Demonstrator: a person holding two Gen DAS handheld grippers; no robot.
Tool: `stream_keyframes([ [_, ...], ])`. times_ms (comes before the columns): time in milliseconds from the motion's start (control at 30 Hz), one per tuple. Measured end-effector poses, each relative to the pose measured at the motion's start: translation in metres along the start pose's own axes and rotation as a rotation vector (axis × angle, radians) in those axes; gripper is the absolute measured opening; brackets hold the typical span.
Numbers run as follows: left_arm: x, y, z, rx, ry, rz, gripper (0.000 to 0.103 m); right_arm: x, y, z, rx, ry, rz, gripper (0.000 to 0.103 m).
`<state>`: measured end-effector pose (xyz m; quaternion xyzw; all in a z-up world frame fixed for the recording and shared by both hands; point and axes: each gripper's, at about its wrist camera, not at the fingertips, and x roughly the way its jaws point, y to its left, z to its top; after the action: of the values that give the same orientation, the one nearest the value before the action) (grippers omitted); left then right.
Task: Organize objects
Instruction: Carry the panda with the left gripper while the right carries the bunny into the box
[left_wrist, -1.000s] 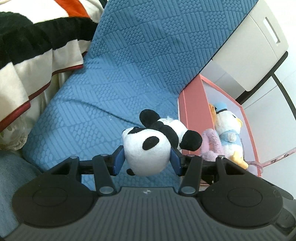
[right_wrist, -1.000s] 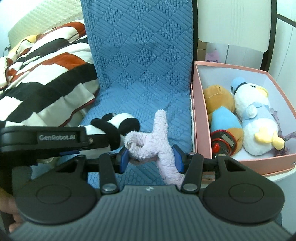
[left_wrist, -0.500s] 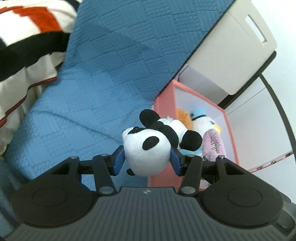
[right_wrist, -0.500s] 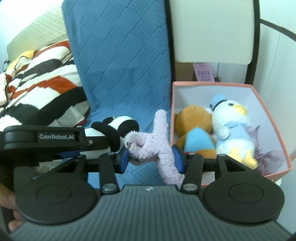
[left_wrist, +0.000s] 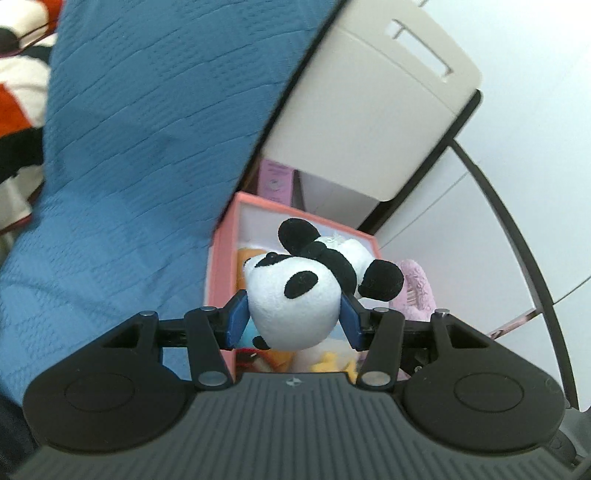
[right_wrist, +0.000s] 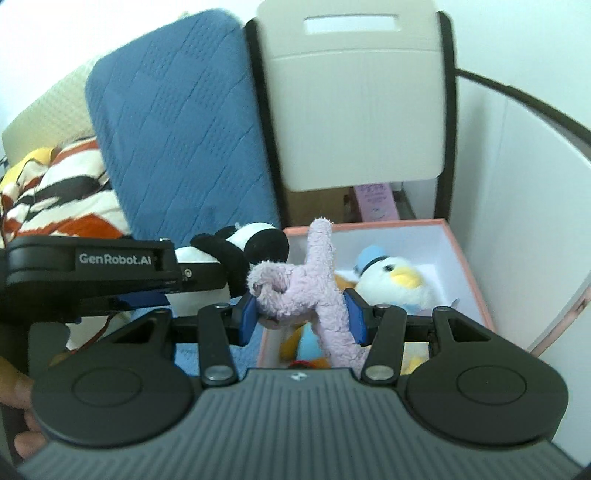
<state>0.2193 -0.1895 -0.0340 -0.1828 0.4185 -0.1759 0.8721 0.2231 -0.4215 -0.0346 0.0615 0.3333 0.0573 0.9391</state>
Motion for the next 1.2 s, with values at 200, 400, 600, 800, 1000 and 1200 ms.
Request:
stream_keyframes([
  [200,0.021,-0.037,0.007,0.062,0.009,-0.015,0.058,-0.004,-0.037,0.01,0.036,-0.029,-0.043,0.052],
  [400,0.052,-0.059,0.002,0.093,0.041,-0.017,0.058,0.003,-0.071,0.008,0.076,-0.023,-0.077,0.052],
  [600,0.09,-0.07,-0.009,0.114,0.077,-0.005,0.058,0.019,-0.102,-0.001,0.105,0.001,-0.097,0.052],
  [800,0.126,-0.07,-0.02,0.138,0.115,0.035,0.058,0.047,-0.124,-0.019,0.116,0.068,-0.116,0.052],
  [1000,0.164,-0.056,-0.04,0.161,0.179,0.082,0.058,0.073,-0.129,-0.045,0.111,0.129,-0.139,0.052],
  [1200,0.181,-0.045,-0.055,0.18,0.224,0.101,0.059,0.092,-0.139,-0.066,0.131,0.174,-0.178,0.052],
])
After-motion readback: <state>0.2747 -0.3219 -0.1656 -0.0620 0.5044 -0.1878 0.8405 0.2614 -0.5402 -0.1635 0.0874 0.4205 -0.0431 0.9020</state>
